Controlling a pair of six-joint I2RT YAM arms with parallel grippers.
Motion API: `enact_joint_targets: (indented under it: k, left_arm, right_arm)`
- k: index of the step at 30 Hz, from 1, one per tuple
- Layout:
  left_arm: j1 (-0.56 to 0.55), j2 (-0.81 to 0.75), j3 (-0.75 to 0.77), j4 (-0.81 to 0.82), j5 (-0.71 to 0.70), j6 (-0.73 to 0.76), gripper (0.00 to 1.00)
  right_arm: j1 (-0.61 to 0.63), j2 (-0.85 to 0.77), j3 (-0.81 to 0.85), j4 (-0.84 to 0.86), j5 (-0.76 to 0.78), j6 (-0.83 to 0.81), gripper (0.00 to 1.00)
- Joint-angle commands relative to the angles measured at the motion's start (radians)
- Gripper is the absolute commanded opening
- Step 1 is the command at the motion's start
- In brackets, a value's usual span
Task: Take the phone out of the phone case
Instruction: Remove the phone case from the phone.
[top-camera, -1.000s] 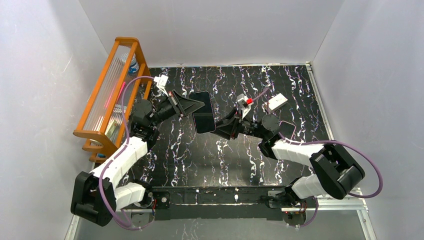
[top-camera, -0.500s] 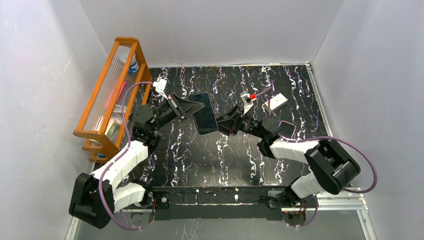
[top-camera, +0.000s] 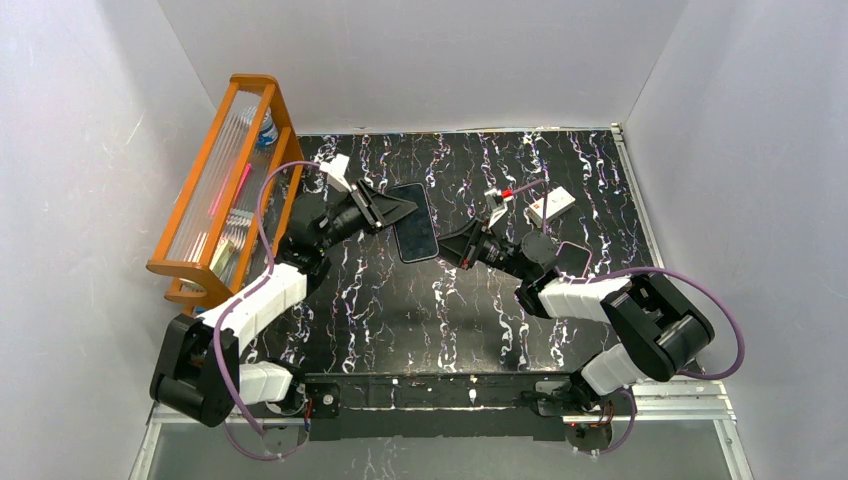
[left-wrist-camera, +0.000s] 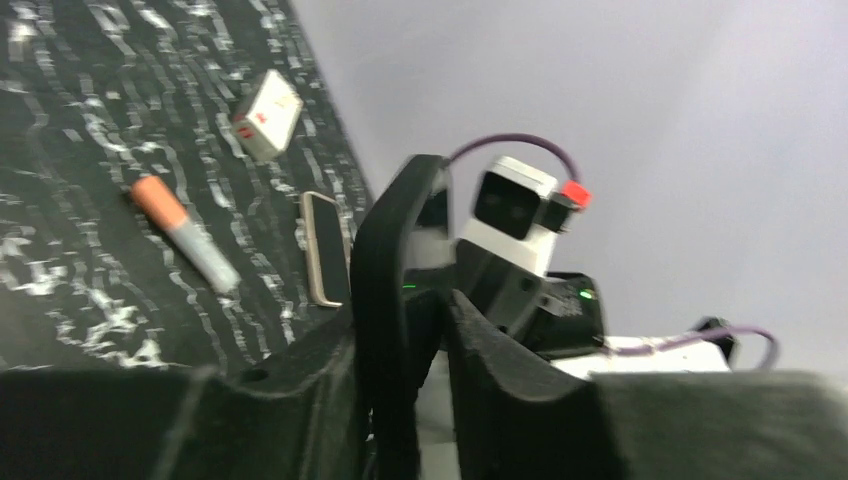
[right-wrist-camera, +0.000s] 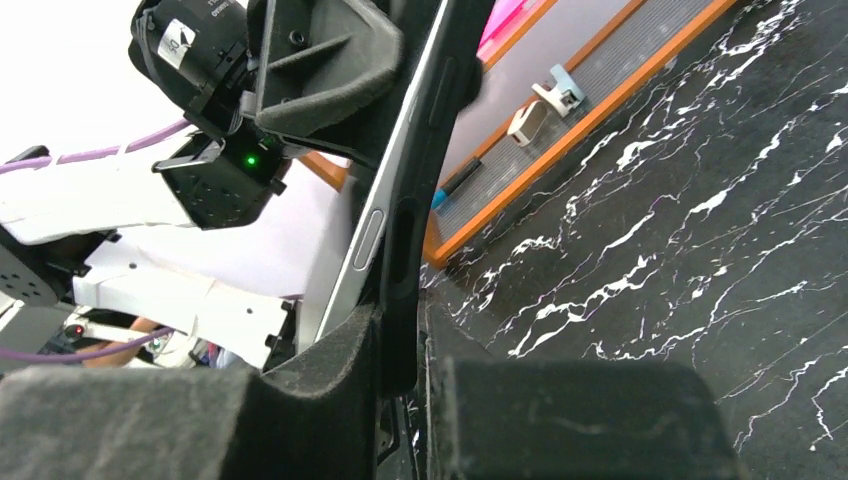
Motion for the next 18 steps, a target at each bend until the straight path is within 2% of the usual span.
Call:
enact_joint_targets:
  k: [1, 5, 12, 14, 18]
  left_arm:
    - [-0.021, 0.03, 0.114, -0.342, -0.092, 0.23, 0.35]
    - [-0.021, 0.025, 0.194, -0.525, -0.203, 0.359, 0.52]
    - [-0.036, 0.007, 0.324, -0.801, -0.371, 0.581, 0.67]
    - [-0.078, -0.001, 0.356, -0.867, -0.427, 0.672, 0.69]
    - [-0.235, 0.005, 0.418, -0.993, -0.607, 0.873, 0.71]
  right_arm:
    - [-0.006, -0.025, 0.015, 0.125, 0.089, 0.032, 0.04]
    - [-0.014, -0.033, -0.001, 0.083, 0.114, 0.052, 0.01]
    - [-0.014, -0.056, -0.018, -0.036, 0.179, 0.051, 0.01]
    - [-0.014, -0.062, -0.009, -0.094, 0.199, 0.058, 0.01]
    - [-0.013, -0.064, 0.025, -0.206, 0.198, 0.058, 0.01]
